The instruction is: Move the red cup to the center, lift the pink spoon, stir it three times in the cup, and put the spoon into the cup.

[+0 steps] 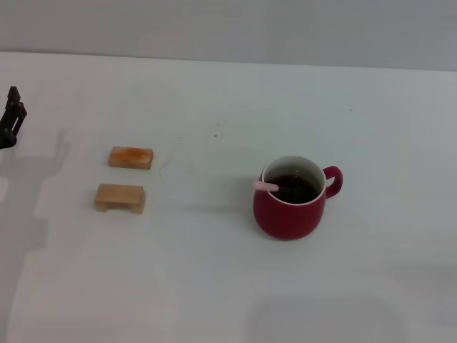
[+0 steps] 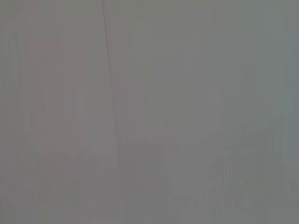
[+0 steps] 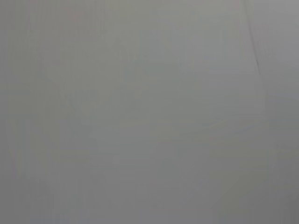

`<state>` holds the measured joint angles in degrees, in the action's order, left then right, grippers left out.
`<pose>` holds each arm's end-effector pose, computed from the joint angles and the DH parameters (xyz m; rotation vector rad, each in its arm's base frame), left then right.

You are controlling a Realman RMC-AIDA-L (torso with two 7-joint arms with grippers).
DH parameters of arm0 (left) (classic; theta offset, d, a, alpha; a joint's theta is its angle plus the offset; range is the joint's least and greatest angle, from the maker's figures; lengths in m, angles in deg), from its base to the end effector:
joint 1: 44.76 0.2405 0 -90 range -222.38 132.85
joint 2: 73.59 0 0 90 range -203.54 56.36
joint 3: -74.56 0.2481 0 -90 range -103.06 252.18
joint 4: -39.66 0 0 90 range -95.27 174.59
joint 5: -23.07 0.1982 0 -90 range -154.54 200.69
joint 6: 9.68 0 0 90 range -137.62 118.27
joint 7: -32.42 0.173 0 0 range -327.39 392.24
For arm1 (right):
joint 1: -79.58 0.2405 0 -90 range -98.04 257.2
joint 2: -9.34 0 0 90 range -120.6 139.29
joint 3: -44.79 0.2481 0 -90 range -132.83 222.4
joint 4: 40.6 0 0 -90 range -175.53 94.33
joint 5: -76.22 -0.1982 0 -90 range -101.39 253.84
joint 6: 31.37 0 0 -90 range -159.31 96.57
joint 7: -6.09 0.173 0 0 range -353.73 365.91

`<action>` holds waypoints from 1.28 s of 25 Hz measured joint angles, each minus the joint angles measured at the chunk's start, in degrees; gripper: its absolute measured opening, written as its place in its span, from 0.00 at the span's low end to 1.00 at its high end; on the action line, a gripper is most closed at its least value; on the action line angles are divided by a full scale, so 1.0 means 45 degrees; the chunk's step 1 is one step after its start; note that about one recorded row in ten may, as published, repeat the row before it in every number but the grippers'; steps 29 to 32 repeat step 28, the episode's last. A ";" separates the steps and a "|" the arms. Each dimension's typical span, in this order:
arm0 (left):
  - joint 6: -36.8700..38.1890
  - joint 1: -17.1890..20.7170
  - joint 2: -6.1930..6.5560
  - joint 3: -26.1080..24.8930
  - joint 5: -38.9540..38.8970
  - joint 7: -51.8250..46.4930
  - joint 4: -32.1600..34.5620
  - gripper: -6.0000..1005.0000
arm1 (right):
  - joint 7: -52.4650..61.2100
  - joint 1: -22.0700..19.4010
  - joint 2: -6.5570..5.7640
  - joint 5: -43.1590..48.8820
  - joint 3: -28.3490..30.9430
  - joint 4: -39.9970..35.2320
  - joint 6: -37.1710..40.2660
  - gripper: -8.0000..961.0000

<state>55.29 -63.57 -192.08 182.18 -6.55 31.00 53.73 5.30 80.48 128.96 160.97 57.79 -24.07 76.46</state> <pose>-0.3357 0.3386 0.0246 -1.4854 -0.4725 -0.5743 0.3431 0.1713 0.0563 -1.0557 0.3646 0.7180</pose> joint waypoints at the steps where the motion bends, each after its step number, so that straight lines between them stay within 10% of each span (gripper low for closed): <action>1: -0.0005 -0.0009 0.0003 -0.0028 0.0000 0.0001 -0.0005 0.78 | 0.0000 0.0009 0.0000 0.0003 0.0000 0.0000 0.0001 0.67; 32: -0.0028 -0.0072 0.0016 -0.0764 -0.0001 0.0041 -0.0338 0.78 | -0.0016 0.0014 -0.0007 -0.0022 0.0078 0.0146 0.1036 0.67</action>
